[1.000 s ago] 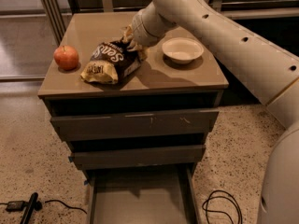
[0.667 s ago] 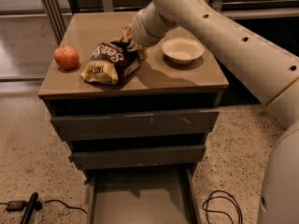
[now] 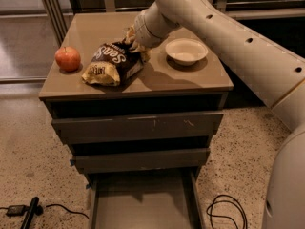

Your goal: Pick brown chip bag from bottom drawer and place on counter

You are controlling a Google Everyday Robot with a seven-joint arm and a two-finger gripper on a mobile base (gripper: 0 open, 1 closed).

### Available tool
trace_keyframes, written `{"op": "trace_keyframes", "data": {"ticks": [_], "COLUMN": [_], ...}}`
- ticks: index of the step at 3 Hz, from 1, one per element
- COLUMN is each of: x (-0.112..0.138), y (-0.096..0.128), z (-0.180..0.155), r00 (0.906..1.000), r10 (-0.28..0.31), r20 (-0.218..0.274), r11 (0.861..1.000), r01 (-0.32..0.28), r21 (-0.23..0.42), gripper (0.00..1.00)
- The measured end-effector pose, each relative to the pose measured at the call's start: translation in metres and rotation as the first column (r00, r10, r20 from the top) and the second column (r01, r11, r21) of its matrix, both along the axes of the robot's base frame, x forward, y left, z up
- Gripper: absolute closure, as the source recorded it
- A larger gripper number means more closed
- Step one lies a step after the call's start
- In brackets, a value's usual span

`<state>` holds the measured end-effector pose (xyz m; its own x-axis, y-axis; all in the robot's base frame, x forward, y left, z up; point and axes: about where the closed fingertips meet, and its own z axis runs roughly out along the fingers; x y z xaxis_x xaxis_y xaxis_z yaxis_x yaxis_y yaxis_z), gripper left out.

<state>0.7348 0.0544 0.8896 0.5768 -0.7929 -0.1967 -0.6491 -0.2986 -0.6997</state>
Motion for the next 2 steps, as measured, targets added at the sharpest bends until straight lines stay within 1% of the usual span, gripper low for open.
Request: {"op": "trace_keyframes", "data": {"ticks": [1, 2], "x": [0.0000, 0.0000], "y": [0.0000, 0.0000], "z": [0.0000, -0.0001], "r00": [1.0000, 1.0000], "r10": [0.000, 0.000], "r20": [0.000, 0.000], "r11": [1.000, 1.000], "r01": [0.000, 0.000], "r21": [0.000, 0.000], "gripper": [0.35, 0.04]}}
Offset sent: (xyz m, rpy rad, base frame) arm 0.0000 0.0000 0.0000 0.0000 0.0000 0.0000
